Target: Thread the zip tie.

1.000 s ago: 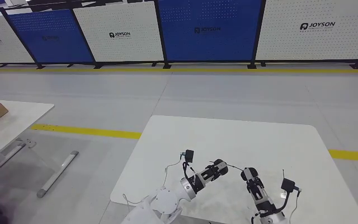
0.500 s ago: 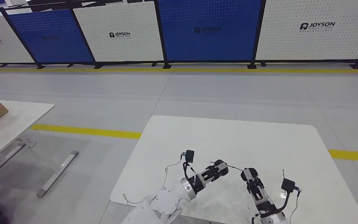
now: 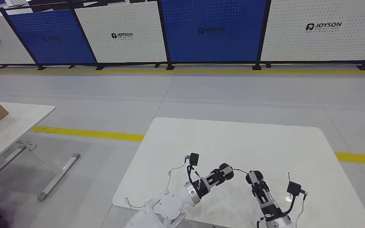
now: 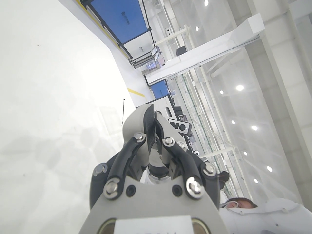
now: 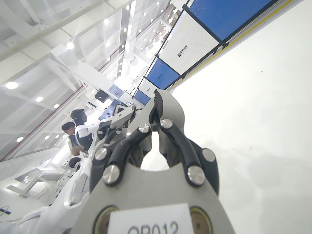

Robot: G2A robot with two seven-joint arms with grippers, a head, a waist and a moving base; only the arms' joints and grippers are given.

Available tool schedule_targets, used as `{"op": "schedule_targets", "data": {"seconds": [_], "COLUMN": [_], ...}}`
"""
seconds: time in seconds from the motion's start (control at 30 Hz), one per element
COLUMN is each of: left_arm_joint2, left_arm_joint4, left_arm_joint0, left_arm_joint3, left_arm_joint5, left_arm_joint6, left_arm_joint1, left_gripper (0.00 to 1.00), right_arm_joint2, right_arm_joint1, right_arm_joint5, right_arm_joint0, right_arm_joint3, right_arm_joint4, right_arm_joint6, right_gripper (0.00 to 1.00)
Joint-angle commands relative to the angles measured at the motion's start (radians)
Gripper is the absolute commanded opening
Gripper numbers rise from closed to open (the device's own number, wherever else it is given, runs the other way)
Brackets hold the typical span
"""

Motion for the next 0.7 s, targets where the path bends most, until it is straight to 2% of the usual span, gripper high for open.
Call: {"op": "schedule_targets", "data": {"seconds": [0.0,0.43,0.67], "left_arm_joint2": [0.000,0.004,0.012], "left_arm_joint4": [0.002,0.034,0.094], "left_arm_joint0": [0.001,0.002,0.005], "left_arm_joint3": [-0.001,-0.005,-0.013], "left_arm_joint5": [0.001,0.003,-0.006], "left_arm_joint6": [0.000,0.002,-0.001], "left_arm_joint1": [0.000,0.000,0.002], "left_gripper": [0.00,0.00,0.00], "right_arm_joint2": [0.000,-0.005,-0.007], "right_arm_joint1": [0.001,0.005,0.007], "right_arm_joint5": [0.000,0.000,0.000], "right_arm_joint0": [0.000,0.004,0.006], "right_arm_joint3": [0.000,0.006,0.008], "right_arm_joint4": [0.000,-0.004,-0.005], "right_arm_joint6": [-0.002,-0.001,0.012], "right_gripper": [0.00,0.00,0.00]}}
